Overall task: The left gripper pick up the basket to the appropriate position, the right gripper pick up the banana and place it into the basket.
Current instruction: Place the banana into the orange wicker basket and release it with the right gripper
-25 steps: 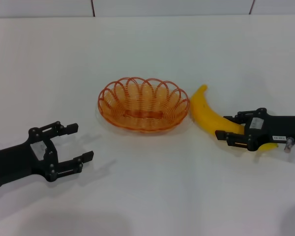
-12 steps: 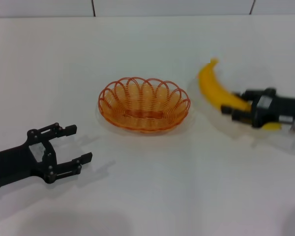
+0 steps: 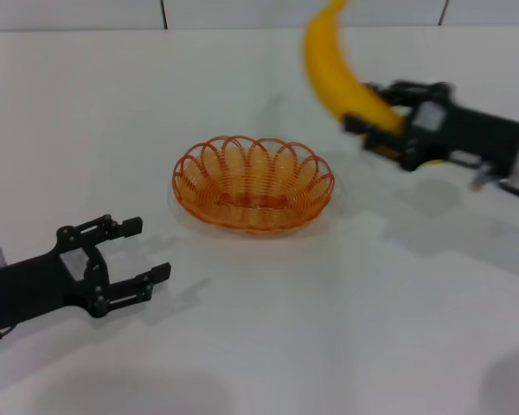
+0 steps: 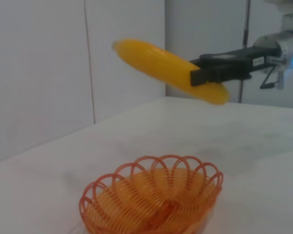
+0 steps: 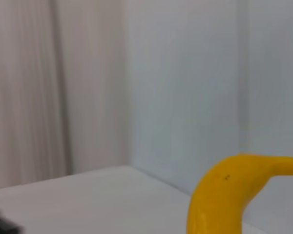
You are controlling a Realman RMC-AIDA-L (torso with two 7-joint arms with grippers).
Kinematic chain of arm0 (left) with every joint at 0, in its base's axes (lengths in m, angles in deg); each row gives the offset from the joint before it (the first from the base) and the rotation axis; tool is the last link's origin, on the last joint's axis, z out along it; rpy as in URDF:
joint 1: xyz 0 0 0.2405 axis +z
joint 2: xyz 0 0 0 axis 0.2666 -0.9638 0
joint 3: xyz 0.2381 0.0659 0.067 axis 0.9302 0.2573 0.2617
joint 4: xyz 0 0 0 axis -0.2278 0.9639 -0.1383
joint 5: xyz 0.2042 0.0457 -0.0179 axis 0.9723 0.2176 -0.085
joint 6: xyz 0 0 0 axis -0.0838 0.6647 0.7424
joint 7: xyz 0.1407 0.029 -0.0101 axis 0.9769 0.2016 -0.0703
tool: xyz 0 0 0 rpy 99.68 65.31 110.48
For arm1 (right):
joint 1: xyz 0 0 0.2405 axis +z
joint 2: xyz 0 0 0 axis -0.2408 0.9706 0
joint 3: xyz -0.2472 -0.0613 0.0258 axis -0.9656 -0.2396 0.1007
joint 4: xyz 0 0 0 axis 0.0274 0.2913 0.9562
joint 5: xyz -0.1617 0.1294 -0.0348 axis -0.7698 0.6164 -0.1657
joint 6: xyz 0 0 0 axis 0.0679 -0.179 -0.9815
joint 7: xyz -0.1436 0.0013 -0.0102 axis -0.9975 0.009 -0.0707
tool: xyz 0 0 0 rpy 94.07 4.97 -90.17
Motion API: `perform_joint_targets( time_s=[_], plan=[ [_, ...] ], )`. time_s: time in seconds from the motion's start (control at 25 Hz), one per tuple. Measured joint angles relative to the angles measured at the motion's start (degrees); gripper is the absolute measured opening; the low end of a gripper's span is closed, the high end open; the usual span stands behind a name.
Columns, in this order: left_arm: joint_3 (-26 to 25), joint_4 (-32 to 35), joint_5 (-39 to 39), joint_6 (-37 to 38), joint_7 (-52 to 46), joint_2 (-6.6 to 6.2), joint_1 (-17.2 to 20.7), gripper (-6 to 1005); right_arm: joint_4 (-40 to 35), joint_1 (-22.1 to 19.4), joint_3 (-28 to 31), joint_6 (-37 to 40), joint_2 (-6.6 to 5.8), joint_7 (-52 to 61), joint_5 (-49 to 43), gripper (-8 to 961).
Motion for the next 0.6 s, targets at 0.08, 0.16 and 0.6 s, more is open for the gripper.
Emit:
perform_joint_targets(
  time_s=[0.08, 0.16, 0.6],
  plan=[
    [0.07, -0.22, -0.04, -0.1, -0.08, -0.01, -0.59, 775, 2.67, 2.5, -2.73, -1.01, -0.04, -1.02, 0.03, 484],
    [0.13, -0.25, -0.04, -0.11, -0.1, 0.01, -0.9, 775, 4.25, 4.55, -4.62, -3.13, 0.07, -1.42, 0.09, 485],
    [0.37, -2.25, -0.11, -0.39, 0.26, 0.07, -3.33, 775, 10.18, 9.78, -11.79, -7.95, 0.85, -3.61, 0.19, 488]
  ],
)
